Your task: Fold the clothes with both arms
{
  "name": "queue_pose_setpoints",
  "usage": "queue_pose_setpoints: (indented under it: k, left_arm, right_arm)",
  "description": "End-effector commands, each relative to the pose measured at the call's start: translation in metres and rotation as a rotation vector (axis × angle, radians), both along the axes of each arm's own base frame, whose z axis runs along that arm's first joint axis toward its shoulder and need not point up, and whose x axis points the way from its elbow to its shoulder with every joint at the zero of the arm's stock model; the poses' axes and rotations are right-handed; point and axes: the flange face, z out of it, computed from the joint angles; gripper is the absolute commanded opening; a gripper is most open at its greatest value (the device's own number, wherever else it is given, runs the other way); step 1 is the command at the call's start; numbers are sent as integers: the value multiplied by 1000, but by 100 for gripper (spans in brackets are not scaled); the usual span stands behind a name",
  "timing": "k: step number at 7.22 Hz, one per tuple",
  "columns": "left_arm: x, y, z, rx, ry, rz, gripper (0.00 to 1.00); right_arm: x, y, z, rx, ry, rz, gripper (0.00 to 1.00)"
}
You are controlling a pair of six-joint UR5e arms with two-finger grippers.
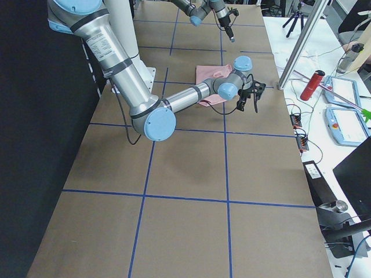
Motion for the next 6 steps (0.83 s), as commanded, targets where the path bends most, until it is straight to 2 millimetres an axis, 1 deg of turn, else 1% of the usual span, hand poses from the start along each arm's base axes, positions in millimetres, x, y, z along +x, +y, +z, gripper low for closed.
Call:
queue_pose_setpoints:
  k: [1,2,3,4,5,6]
  left_arm:
    - [-160,7,83,156,-138,183,65]
    - [-234,13,113,234,-205,226,65]
    - [-302,22,134,247,-244,232,64]
    - [-345,27,149,245,-316,266,64]
    - [-378,40,162,215,-367,308,64]
    - [-403,49,160,159,-385,329,64]
  right_arm:
    - [174,8,94,130,11,-135,100]
    - [232,21,136,212,55,-202,100]
    - [279,25,155,245,113,-250,100]
    - [321,29,171,271,162,-321,100]
    - [354,37,173,296,191,-390,100]
    - [372,52,190,262,202,-465,100]
